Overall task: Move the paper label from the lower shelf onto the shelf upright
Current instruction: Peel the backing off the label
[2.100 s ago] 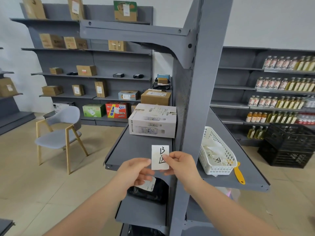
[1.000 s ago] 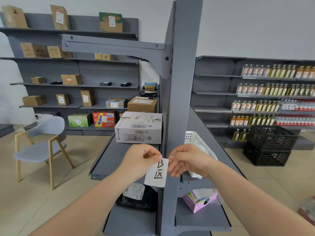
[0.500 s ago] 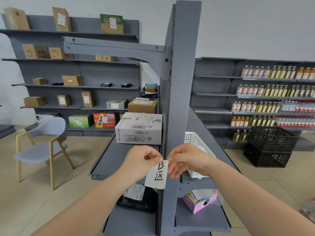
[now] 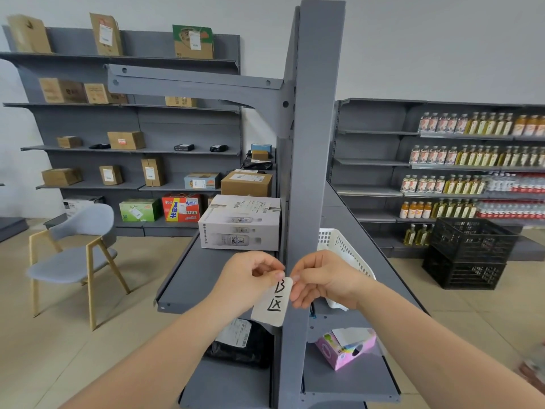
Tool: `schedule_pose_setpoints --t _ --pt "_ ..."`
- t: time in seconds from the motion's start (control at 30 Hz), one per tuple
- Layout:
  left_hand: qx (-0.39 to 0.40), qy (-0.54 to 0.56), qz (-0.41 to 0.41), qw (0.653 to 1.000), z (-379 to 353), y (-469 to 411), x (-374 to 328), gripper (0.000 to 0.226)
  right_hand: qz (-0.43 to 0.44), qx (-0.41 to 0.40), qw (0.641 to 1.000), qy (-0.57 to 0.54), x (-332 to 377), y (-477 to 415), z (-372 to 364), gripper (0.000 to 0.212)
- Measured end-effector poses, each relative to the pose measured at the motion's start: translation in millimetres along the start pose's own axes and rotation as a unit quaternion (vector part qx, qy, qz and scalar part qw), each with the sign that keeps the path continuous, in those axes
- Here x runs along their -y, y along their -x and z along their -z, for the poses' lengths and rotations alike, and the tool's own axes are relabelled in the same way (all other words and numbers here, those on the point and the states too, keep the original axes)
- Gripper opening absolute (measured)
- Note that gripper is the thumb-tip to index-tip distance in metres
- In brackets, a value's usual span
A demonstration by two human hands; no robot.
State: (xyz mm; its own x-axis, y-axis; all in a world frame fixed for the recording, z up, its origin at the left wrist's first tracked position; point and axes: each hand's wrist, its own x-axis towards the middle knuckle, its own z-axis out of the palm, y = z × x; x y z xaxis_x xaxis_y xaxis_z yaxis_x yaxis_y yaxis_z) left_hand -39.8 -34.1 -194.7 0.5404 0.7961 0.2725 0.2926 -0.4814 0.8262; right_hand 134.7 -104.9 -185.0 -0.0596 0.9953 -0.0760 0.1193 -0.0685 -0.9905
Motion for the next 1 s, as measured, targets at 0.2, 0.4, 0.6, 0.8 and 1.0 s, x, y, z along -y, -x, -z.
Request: schedule_pose_setpoints --t 0.2,0.4,0.6,0.8,1.0 --pt "-0.171 -0.022 -0.071 0.982 -4.3 2.3 5.6 0.030 0.052 -0.104 0.993 -0.029 -12.8 -7.4 -7.0 0.021" --pt "-0.113 -0.012 -0.074 0.991 -12.3 9.4 0.6 0.013 0.100 -0.161 0.981 -0.037 -21.0 -11.8 -15.4 0.017" --pt "-0.107 -0.021 -0.060 0.992 -16.7 3.9 6.0 0.010 0.113 -0.166 0.979 -0.033 -22.1 -11.0 -17.3 0.016" --pt "-0.094 -0.034 -0.084 0.991 -16.8 -0.9 4.7 0.014 0.125 -0.163 0.978 -0.031 -21.4 -11.6 -18.1 0.020" --pt "-0.092 -0.081 -0.112 0.986 -17.7 -3.9 4.0 0.015 0.125 -0.175 0.976 -0.021 -23.2 -11.0 -16.3 0.020"
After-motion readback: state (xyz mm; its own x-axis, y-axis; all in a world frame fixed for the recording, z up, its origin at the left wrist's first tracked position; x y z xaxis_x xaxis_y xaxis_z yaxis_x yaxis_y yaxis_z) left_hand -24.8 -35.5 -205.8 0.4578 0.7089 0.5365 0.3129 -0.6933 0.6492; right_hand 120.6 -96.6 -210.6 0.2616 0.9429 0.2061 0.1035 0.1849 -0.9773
